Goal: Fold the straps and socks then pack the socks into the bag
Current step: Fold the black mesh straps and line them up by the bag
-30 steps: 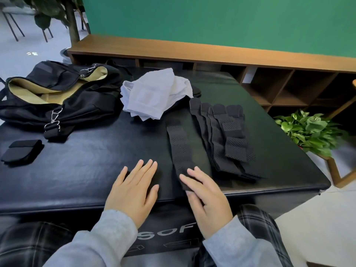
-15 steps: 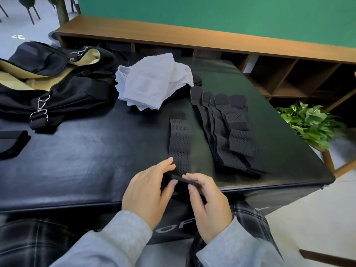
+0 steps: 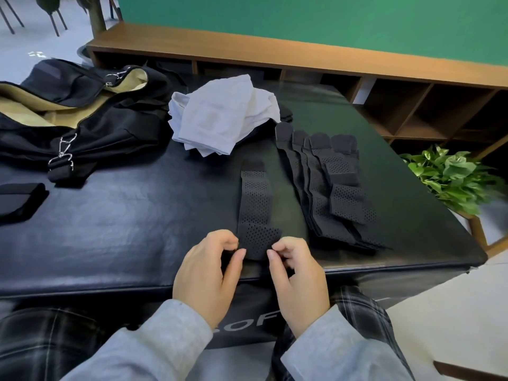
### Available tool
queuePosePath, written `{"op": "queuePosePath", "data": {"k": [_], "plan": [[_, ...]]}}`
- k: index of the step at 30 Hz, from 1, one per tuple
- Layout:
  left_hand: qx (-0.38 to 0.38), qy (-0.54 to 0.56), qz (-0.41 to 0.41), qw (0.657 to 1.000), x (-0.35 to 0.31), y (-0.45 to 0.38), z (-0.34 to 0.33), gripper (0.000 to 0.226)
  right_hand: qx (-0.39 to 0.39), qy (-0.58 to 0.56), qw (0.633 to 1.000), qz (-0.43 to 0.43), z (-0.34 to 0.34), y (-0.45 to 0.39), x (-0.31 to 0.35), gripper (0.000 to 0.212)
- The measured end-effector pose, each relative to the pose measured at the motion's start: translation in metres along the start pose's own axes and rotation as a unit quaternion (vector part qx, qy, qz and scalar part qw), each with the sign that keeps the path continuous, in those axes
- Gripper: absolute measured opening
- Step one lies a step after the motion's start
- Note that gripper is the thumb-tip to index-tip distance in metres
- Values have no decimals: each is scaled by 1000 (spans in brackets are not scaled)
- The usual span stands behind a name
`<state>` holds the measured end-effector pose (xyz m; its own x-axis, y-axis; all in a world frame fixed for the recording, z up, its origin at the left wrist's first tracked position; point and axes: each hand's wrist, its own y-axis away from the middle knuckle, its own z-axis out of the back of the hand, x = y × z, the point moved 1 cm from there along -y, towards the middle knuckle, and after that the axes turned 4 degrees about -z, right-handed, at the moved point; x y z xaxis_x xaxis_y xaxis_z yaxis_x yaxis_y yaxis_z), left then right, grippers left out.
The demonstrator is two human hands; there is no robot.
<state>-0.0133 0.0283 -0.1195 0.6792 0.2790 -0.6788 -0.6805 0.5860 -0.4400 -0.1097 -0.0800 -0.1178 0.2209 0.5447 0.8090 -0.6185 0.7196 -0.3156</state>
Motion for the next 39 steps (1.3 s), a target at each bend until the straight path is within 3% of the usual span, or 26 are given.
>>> {"op": "queuePosePath", "data": {"k": [4,7,11,18,22,26,28,30,33,39], "plan": [[12,-23,-30,999,-1,-3,3,15,67,69,995,4,5,-8,6,23],[39,-80,-55,995,1,-5,1,24,135,132,982,10,8,-17,12,33],[48,-94,-47,993,3,-8,-1,33,147,181,972,19,4,-21,18,44],[20,-67,-48,996,8,-7,-1,35,72,184,980,33,-7,-16,8,32],[-16,-58,-29,998,10,-6,-2,33,43,116,991,45,-5,-12,3,28],[-7,-34,-64,997,4,-7,1,22,44,53,997,46,-1,-13,2,24],[2,-11,-32,999,3,-7,3,15,54,30,998,28,0,-12,2,20],[-4,41,16,999,3,-5,3,22,50,-4,999,-8,0,-11,0,13],[-29,96,48,994,4,-2,4,23,32,-26,999,-22,-1,-8,-3,27],[-32,106,20,994,4,-1,8,16,27,-3,1000,11,-2,-8,-3,23]]}}
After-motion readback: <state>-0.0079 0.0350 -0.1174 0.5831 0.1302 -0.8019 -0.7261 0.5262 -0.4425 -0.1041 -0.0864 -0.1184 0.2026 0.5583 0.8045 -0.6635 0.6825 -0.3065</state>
